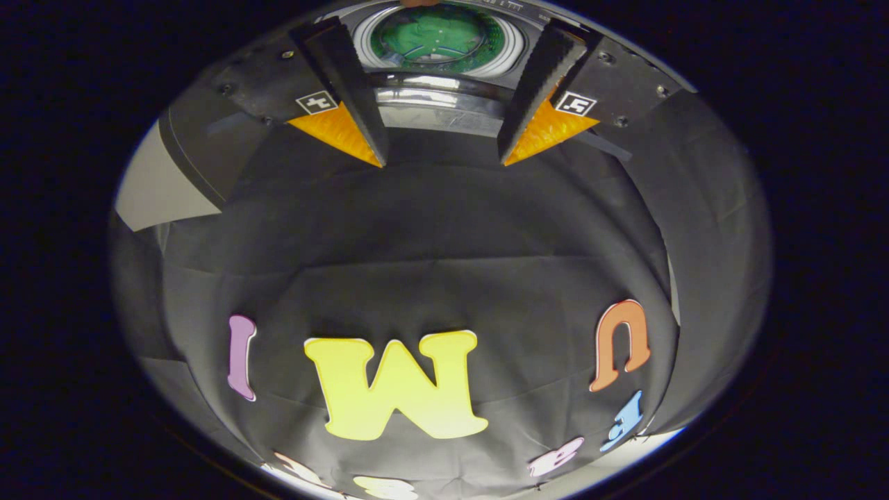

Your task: Put the clothes into the washing machine and then close the washing machine lid.

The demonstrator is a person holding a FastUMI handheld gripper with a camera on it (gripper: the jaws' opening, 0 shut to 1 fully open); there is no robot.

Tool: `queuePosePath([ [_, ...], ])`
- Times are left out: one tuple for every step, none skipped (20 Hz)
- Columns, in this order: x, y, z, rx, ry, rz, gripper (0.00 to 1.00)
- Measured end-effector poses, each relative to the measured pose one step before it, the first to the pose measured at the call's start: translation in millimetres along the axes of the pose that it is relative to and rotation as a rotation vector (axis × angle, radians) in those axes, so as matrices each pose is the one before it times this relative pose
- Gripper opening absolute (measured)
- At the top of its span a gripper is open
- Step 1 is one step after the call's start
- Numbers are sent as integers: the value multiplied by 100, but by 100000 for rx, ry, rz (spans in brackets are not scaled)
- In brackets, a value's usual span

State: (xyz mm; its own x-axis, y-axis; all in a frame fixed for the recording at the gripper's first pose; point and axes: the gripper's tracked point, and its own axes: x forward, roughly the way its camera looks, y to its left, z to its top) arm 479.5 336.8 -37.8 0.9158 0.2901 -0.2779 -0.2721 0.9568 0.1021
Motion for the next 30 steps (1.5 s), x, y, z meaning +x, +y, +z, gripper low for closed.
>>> queuePosePath([
  [-430, 124, -387, 75, 266, -432, 99],
  [-491, 130, -591, 428, 512, -589, 98],
  [-363, 75, -481, 204, 557, -426, 98],
  [-486, 87, -562, 421, 1030, -627, 98],
  [-551, 171, -718, -94, 524, -758, 99],
  [-344, 65, -450, -559, -527, -900, 98],
  [-442, 24, -617, -1148, 214, -913, 98],
  [-485, 214, -812, -978, 847, -222, 98],
  [-526, 270, -624, -697, 831, 106, 98],
  [-648, 291, -679, -844, 558, -356, 98],
  [-619, 186, -565, -625, 104, -279, 98],
  [-643, 234, -572, -559, 231, -360, 98],
  [-659, 231, -494, -358, 412, -140, 98],
  [-528, 272, -459, -310, 146, -91, 98],
  [-1052, 76, -356, -539, -247, -635, 98],
  [-1089, -15, -203, -255, -593, -350, 98],
  [-1168, -118, -115, -138, -958, -177, 98],
  [-1193, -162, -222, -551, -719, 347, 99],
  [-1324, -404, -204, -484, -555, 121, 99],
  [-1194, -474, -221, -284, -207, 253, 98],
  [-1595, -936, -197, -585, -953, -348, 99],
  [-1596, -1013, 124, -869, -1477, -468, 98],
  [-2094, -1316, 183, -1169, -2166, -738, 99],
  [-1914, -1205, -127, -760, -1282, -235, 98],
  [-2060, -1403, 71, 46, -1522, -901, 98],
  [-1931, -1382, 211, 99, -1978, -568, 98],
  [-2262, -1708, 372, 265, -2284, -1146, 98],
  [-2001, -1645, 196, 432, -1280, -1768, 98],
  [-2196, -1573, 64, 1292, -317, -1510, 98],
  [-2302, -1358, 160, 2373, -582, -837, 99],
])
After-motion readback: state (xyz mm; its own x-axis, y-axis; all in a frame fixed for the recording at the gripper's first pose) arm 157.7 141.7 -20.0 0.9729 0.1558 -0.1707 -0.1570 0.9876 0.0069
